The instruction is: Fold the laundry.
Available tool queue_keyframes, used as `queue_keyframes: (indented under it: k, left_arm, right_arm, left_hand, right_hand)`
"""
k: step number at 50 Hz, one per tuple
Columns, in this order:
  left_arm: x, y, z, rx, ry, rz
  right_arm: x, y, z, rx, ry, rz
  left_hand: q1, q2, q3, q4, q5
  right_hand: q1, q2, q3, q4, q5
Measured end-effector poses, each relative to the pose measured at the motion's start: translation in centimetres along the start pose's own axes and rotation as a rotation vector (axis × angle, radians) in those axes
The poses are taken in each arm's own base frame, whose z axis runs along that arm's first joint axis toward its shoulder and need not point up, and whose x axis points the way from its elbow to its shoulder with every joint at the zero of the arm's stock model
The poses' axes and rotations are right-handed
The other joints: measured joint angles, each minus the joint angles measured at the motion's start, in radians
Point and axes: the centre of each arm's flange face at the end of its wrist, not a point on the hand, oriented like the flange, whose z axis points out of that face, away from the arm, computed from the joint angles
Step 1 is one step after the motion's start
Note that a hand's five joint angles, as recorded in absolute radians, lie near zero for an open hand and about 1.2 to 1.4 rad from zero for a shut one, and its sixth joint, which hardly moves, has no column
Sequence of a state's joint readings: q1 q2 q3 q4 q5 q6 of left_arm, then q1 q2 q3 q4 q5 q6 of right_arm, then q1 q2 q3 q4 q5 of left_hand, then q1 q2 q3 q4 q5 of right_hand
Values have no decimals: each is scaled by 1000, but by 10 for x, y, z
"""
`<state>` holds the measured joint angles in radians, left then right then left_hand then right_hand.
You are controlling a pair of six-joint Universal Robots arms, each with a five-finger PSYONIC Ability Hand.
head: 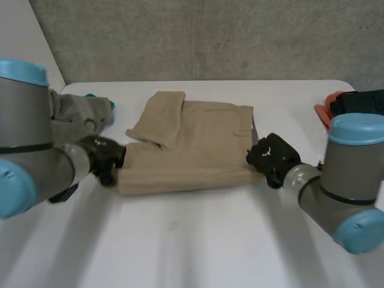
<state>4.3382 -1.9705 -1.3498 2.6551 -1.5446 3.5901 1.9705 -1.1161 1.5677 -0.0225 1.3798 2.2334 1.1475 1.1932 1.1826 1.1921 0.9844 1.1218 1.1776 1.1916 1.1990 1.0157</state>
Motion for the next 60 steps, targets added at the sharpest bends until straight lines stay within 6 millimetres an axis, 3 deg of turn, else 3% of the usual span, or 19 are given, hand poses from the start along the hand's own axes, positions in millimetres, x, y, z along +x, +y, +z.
queue_keyframes:
  k: [4,8,11,15,19,25,34,36,38,41,42,44,45,46,47,48,50,53,60]
  left_arm:
    - [25,25,-36,-79,112,131]
    - [46,50,-57,-146,209,243]
    - [55,59,-64,-169,245,295]
    - [52,52,-61,-148,219,313]
    - [39,29,-50,-66,143,287]
    - [11,-29,-11,183,-29,212]
    - [-21,-98,69,456,-266,173]
    - [-22,-103,77,473,-287,172]
    - [-27,-116,103,524,-355,175]
    - [-28,-122,126,566,-408,180]
    - [-27,-123,133,577,-418,184]
    - [-23,-122,145,595,-424,192]
    - [-19,-121,152,607,-421,197]
    - [-15,-120,157,615,-418,199]
    - [-11,-119,161,625,-414,200]
    - [-9,-118,163,631,-411,201]
    - [-3,-117,168,644,-405,194]
    - [-1,-116,168,645,-403,170]
    - [-6,-115,149,611,-385,103]
  right_arm:
    - [-7,1,-36,-47,-122,-144]
    - [-15,6,-64,-99,-251,-235]
    - [-21,10,-77,-138,-341,-259]
    - [-20,11,-82,-168,-394,-229]
    - [-11,9,-69,-164,-350,-152]
    - [20,3,-26,-99,-157,15]
    - [68,-8,44,67,186,158]
    - [71,-9,49,77,208,161]
    - [81,-9,75,126,330,148]
    - [85,-6,100,162,430,114]
    - [85,-4,106,170,455,103]
    - [85,-2,118,182,497,84]
    - [83,0,126,188,522,73]
    - [82,1,131,191,536,67]
    - [80,2,136,192,553,62]
    - [80,3,138,191,559,61]
    - [78,4,142,189,570,67]
    - [78,1,138,181,552,107]
    - [78,-7,103,136,372,276]
  left_hand:
    - [0,2,3,1,0]
    - [0,2,3,1,0]
    - [0,2,3,1,0]
    - [0,2,3,1,0]
    - [0,2,3,1,9]
    - [0,2,3,1,18]
    - [0,2,3,1,18]
    - [0,2,3,1,18]
    - [0,3,4,1,18]
    - [-1,0,3,1,18]
    - [-8,-12,-10,-13,8]
    - [-124,-164,-157,-146,-107]
    - [-438,-440,-429,-421,-379]
    - [-588,-568,-534,-551,-507]
    - [-836,-792,-779,-783,-737]
    - [-836,-792,-779,-783,-737]
    - [-960,-977,-967,-986,-936]
    - [-960,-987,-973,-994,-940]
    - [-960,-987,-973,-994,-940]
  right_hand:
    - [0,0,0,0,0]
    - [0,0,0,0,0]
    - [0,0,0,0,0]
    - [0,0,0,0,0]
    - [0,0,0,0,0]
    - [0,0,0,0,2]
    - [0,0,0,0,4]
    - [0,0,0,0,4]
    - [0,0,0,0,4]
    - [-3,-24,-42,-44,-33]
    - [-91,-129,-148,-154,-142]
    - [-373,-417,-425,-427,-417]
    - [-598,-643,-642,-643,-624]
    - [-730,-760,-756,-756,-762]
    - [-850,-901,-890,-895,-894]
    - [-875,-928,-930,-932,-925]
    - [-899,-963,-981,-979,-967]
    - [-899,-963,-983,-985,-967]
    - [-899,-963,-983,-985,-967]
